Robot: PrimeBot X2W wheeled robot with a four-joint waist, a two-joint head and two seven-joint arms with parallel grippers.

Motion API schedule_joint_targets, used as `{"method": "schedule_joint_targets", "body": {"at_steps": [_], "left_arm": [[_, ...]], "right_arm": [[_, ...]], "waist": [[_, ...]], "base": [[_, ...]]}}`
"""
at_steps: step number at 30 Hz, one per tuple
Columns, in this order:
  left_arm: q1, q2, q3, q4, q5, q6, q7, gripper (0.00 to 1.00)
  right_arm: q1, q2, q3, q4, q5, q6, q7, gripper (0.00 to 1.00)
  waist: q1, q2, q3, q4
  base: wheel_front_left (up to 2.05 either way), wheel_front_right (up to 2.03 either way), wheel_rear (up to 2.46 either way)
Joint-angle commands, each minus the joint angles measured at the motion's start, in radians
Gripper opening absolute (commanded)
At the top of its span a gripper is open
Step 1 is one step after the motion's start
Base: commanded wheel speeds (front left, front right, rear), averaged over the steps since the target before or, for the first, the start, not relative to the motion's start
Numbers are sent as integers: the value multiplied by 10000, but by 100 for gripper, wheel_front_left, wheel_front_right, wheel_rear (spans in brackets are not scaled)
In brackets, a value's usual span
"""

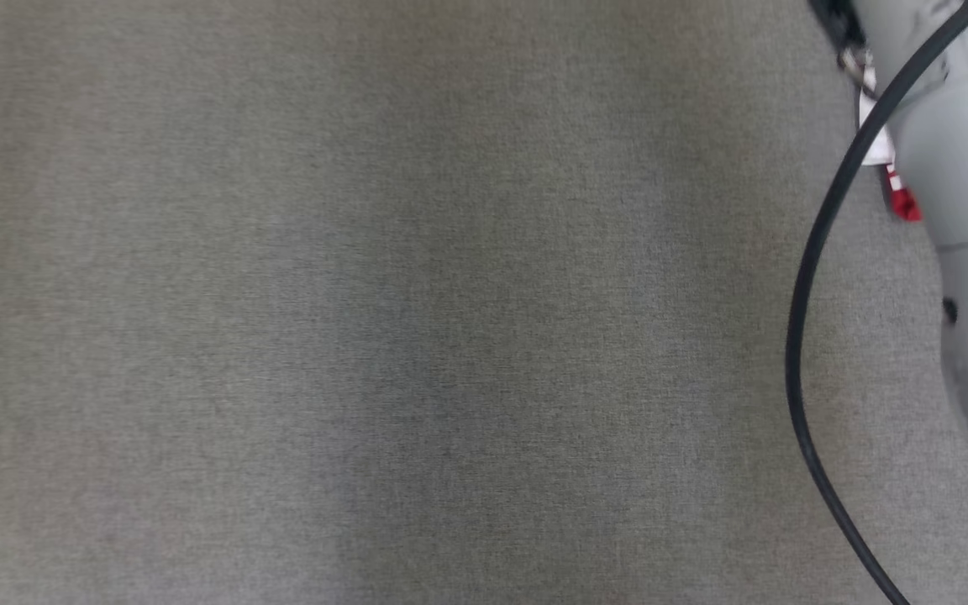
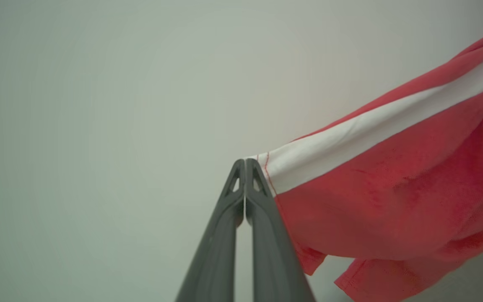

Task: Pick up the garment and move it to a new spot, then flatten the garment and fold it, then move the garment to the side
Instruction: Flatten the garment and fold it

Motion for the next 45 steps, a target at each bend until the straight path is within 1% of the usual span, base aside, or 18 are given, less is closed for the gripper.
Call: {"method": "schedule_joint_targets", "body": {"at_steps": [1,5,7,10,11,12,17,18,21,24,25,28,29,31,32,37,40,45], "left_arm": [[-534,-62,-257,305,-202,12,-130,0],[-1474,-345,-601,949,-260,12,-480,0],[-1731,-578,-596,1246,-313,12,-777,0],[-1765,-708,-695,1636,-345,12,-1055,0],[-1694,-777,-681,1696,-431,12,-1161,0],[-1457,-822,-710,1800,-441,26,-1347,0],[-339,-906,-551,1523,-653,183,-1663,0],[300,-842,-484,1216,-712,288,-1702,0],[1123,-784,-316,852,-852,448,-1731,0],[2589,-759,-133,-34,-883,803,-1722,0],[4096,-551,140,-972,-852,1225,-1726,0],[5722,-422,416,-1932,-937,1628,-1728,0],[6737,-343,672,-2529,-1029,1881,-1729,0],[7711,-333,916,-3149,-1084,2133,-1730,0],[8681,-349,1141,-3678,-1133,2363,-1730,0],[10787,-676,1616,-4759,-1110,2799,-1731,0],[11845,-901,1743,-5081,-755,2961,-1731,0],[13229,-1649,1900,-5200,-358,3046,-1731,0]], "right_arm": [[-504,103,-78,433,-27,-2,-242,0],[-1451,304,42,1040,-266,-2,-839,0],[-1638,331,289,1007,-347,-2,-1100,0],[-1653,202,759,964,-447,-2,-1278,0],[-1588,166,874,931,-377,-2,-1288,0],[-1430,52,1331,718,-420,-2,-1218,0],[-387,-296,2098,114,182,-2,-994,0],[144,-513,2414,-233,372,-2,-916,0],[889,-705,2753,-651,635,-2,-812,0],[2116,-1110,3167,-1287,1015,-2,-733,0],[3249,-1525,3560,-2041,1286,-2,-752,0],[4455,-2020,3932,-2787,1426,-2,-786,0],[5159,-2350,4094,-3253,1437,-2,-841,0],[5876,-2664,4235,-3693,1494,-2,-878,0],[6560,-2977,4321,-4118,1524,-2,-899,0],[8119,-3647,4480,-5104,1572,-2,-828,0],[8931,-3996,4473,-5584,1492,-2,-773,0],[10282,-4491,4495,-6434,1507,-2,-476,0]], "waist": [[-5,-3,322,-209],[-5,-3,517,-151],[-5,-3,665,-95],[-5,-3,964,-47],[-5,-3,1079,-12],[-5,-3,1275,68],[-5,-3,1324,133],[-5,-3,1171,107],[-5,-3,927,50],[-5,-3,463,10],[-5,-3,15,-62],[-5,-3,-391,-135],[-5,-3,-625,-167],[-5,-3,-837,-187],[-5,-3,-1023,-225],[-5,-3,-1431,-280],[-5,-3,-1631,-262],[-5,-3,-2054,-166]], "base": [[0,0,0],[0,0,0],[0,0,0],[0,0,0],[0,0,0],[0,0,0],[0,0,0],[0,0,0],[0,0,0],[0,0,0],[0,0,0],[0,0,0],[0,0,0],[0,0,0],[0,0,0],[0,0,0],[0,0,0],[0,0,0]]}}
